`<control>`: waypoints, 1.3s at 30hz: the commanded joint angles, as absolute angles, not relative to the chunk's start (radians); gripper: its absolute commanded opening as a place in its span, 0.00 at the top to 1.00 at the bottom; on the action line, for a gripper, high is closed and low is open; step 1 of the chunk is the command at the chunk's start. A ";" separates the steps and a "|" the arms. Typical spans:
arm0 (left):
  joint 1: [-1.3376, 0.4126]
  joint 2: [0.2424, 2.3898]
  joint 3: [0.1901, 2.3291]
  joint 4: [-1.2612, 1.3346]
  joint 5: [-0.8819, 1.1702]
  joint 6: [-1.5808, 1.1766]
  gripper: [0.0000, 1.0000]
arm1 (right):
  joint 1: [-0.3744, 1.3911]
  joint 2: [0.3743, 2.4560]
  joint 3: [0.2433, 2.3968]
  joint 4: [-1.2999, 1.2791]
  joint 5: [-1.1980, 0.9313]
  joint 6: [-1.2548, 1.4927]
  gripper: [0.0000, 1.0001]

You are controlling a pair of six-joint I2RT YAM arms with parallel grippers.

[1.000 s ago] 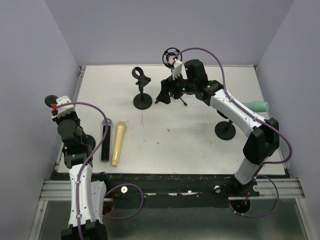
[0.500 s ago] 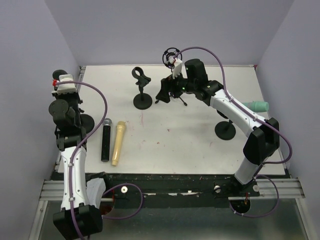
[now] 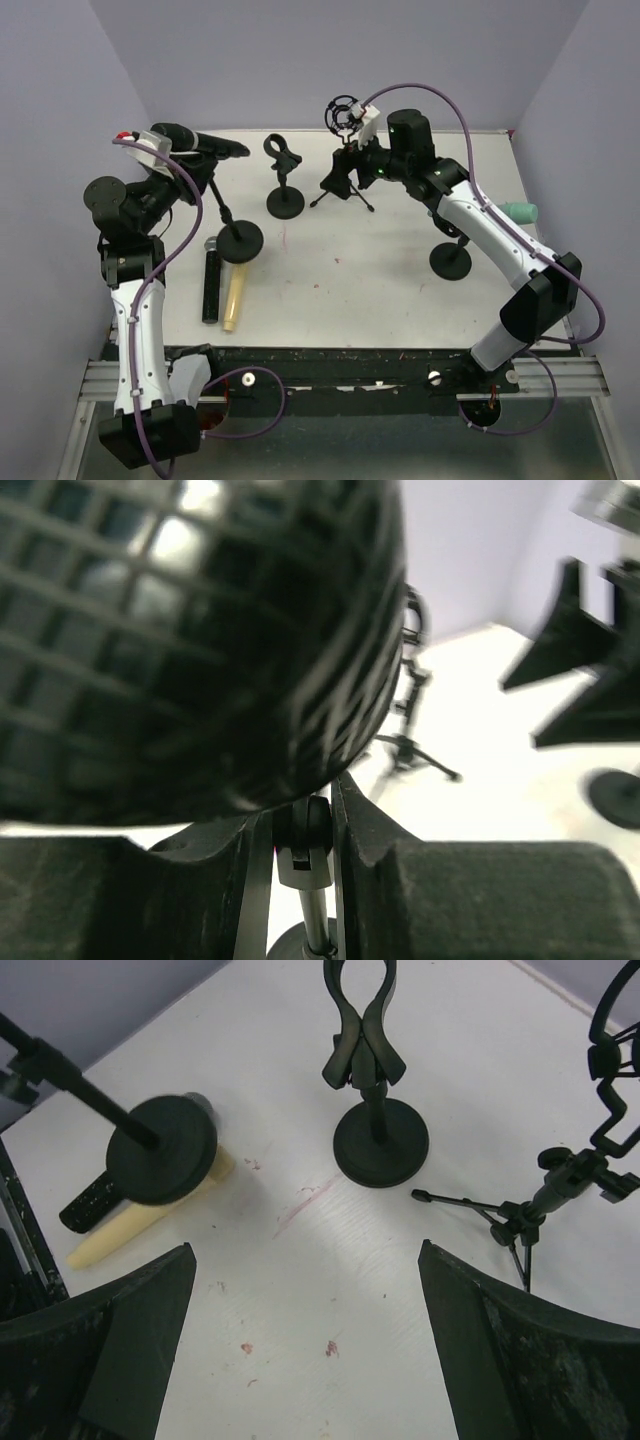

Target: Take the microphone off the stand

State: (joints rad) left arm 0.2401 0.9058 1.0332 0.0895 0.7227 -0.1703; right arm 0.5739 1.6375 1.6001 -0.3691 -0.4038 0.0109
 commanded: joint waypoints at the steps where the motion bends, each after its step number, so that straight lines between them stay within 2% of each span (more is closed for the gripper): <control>1: 0.186 0.914 1.055 0.159 1.032 -0.327 1.00 | 0.546 1.579 1.634 -0.462 -0.379 -0.052 0.00; 4: 0.089 0.946 1.032 0.222 1.091 -0.371 1.00 | 0.529 1.549 1.623 -0.528 -0.408 -0.103 0.00; 12: -0.245 1.058 1.000 0.307 1.081 -0.238 1.00 | 0.515 1.433 1.528 -0.632 -0.367 -0.254 0.00; 21: -0.308 1.212 0.962 0.494 1.098 -0.218 1.00 | 0.495 1.384 1.454 -0.725 -0.293 -0.385 0.00; 28: -0.321 1.232 0.893 0.499 1.101 -0.131 0.99 | 0.494 1.365 1.485 -0.827 -0.447 -0.492 0.00; 29: -0.324 1.226 0.884 0.483 1.098 -0.117 0.88 | 0.494 1.364 1.479 -0.844 -0.481 -0.517 0.00; 30: -0.325 1.221 0.879 0.453 1.092 -0.097 0.69 | 0.494 1.362 1.476 -0.856 -0.509 -0.540 0.00; 32: -0.330 1.207 0.879 0.379 1.030 -0.081 0.39 | 0.495 1.361 1.468 -0.858 -0.569 -0.571 0.00; 33: -0.331 1.198 0.879 0.333 0.982 -0.074 0.27 | 0.495 1.364 1.470 -0.857 -0.601 -0.580 0.00; 35: -0.331 1.169 0.873 0.270 0.936 -0.028 0.15 | 0.495 1.373 1.483 -0.845 -0.661 -0.603 0.00; 39: -0.330 1.097 0.868 0.117 0.905 0.087 0.08 | 0.495 1.411 1.549 -0.799 -0.756 -0.640 0.00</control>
